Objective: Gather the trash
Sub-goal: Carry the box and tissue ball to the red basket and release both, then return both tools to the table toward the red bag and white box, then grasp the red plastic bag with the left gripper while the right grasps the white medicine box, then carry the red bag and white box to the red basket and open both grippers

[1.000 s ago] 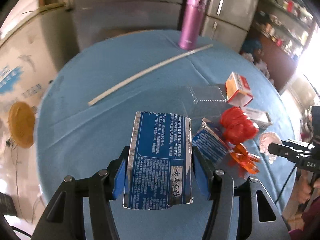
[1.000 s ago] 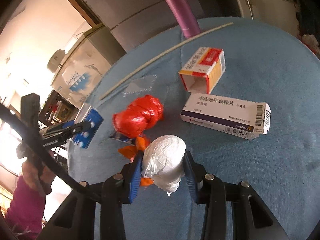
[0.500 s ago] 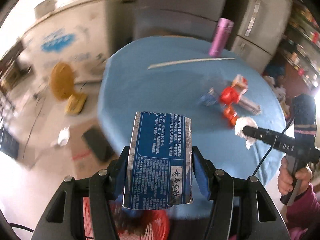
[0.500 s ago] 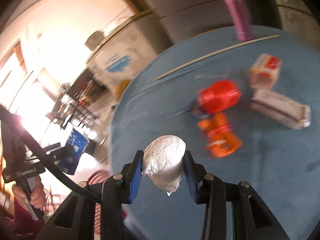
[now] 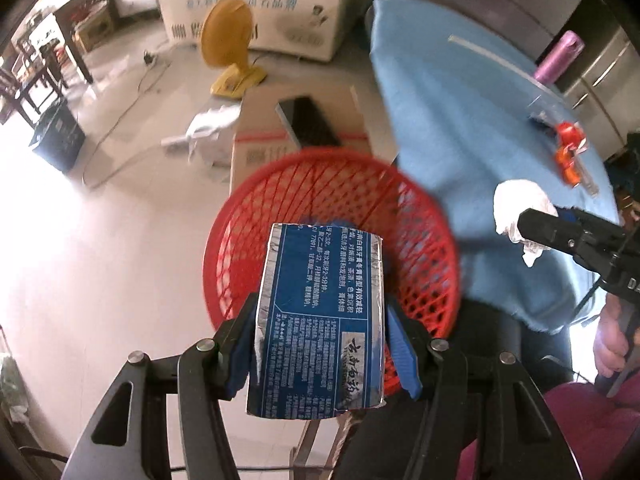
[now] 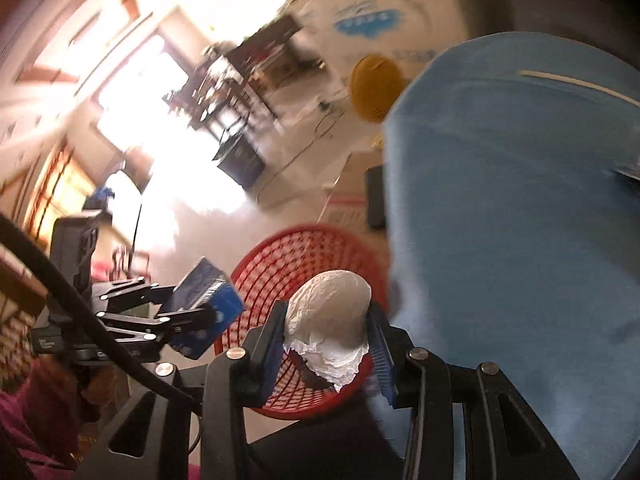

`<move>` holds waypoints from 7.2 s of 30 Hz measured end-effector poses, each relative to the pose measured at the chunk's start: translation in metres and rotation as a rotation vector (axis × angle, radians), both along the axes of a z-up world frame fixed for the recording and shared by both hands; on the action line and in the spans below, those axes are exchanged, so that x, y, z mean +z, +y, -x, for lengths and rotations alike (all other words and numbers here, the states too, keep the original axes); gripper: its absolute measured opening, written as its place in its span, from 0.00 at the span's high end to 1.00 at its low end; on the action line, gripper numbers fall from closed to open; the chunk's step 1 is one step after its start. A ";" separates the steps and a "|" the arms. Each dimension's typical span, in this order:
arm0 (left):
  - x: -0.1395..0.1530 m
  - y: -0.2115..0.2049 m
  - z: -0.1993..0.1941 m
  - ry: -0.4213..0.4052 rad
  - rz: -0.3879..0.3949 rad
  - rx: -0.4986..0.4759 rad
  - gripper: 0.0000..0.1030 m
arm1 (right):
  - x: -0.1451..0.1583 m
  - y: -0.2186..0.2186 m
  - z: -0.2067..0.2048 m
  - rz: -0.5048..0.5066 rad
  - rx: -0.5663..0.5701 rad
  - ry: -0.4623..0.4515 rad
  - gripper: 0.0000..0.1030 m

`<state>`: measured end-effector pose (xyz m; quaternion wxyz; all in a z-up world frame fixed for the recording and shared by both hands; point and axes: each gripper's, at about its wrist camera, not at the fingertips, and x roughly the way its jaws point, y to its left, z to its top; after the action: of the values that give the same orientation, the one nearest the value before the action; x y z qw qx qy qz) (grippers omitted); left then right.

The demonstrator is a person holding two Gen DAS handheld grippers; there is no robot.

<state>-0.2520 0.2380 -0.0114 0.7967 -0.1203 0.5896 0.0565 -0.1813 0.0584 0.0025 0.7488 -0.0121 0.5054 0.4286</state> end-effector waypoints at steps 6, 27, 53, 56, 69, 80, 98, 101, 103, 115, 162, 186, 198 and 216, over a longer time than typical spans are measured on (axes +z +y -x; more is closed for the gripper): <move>-0.027 0.000 0.006 0.058 -0.008 0.000 0.41 | -0.027 0.032 0.007 0.076 0.089 0.066 0.57; 0.004 -0.037 -0.025 -0.038 -0.361 -0.069 0.39 | -0.010 -0.004 -0.017 0.050 -0.079 0.000 0.44; 0.049 -0.191 -0.093 -0.197 -0.444 -0.413 0.38 | 0.044 -0.184 -0.056 -0.049 -0.519 -0.118 0.44; 0.054 -0.208 -0.101 -0.218 -0.452 -0.448 0.38 | 0.048 -0.206 -0.058 -0.058 -0.568 -0.133 0.44; 0.061 -0.276 -0.134 -0.240 -0.461 -0.575 0.38 | 0.057 -0.285 -0.064 -0.087 -0.747 -0.159 0.44; 0.059 -0.310 -0.159 -0.235 -0.456 -0.643 0.38 | 0.052 -0.322 -0.074 -0.086 -0.827 -0.149 0.44; 0.047 -0.320 -0.187 -0.211 -0.447 -0.663 0.38 | 0.042 -0.351 -0.089 -0.058 -0.898 -0.131 0.43; 0.044 -0.321 -0.190 -0.208 -0.446 -0.668 0.38 | 0.039 -0.357 -0.091 -0.057 -0.913 -0.121 0.43; 0.042 -0.321 -0.192 -0.205 -0.447 -0.672 0.38 | 0.037 -0.361 -0.093 -0.053 -0.920 -0.117 0.43; 0.031 -0.290 -0.231 -0.145 -0.419 -0.596 0.38 | 0.019 -0.404 -0.123 -0.088 -1.008 -0.059 0.43; 0.038 -0.357 -0.299 -0.122 -0.003 -0.800 0.29 | -0.009 -0.325 -0.142 0.278 -0.660 -0.323 0.51; 0.058 -0.367 -0.274 -0.291 -0.060 -0.775 0.58 | 0.022 -0.348 -0.081 0.102 -0.803 -0.321 0.51; 0.115 -0.317 -0.209 -0.454 -0.221 -0.648 0.58 | 0.055 -0.310 -0.058 0.070 -0.738 -0.385 0.51; 0.106 -0.227 -0.147 -0.438 -0.311 -0.489 0.58 | 0.070 -0.232 -0.044 0.070 -0.579 -0.406 0.51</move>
<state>-0.1048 0.0108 0.0946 0.9028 0.1378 0.4006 -0.0740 -0.1373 -0.1738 0.0727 0.9236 0.0209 0.3431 0.1697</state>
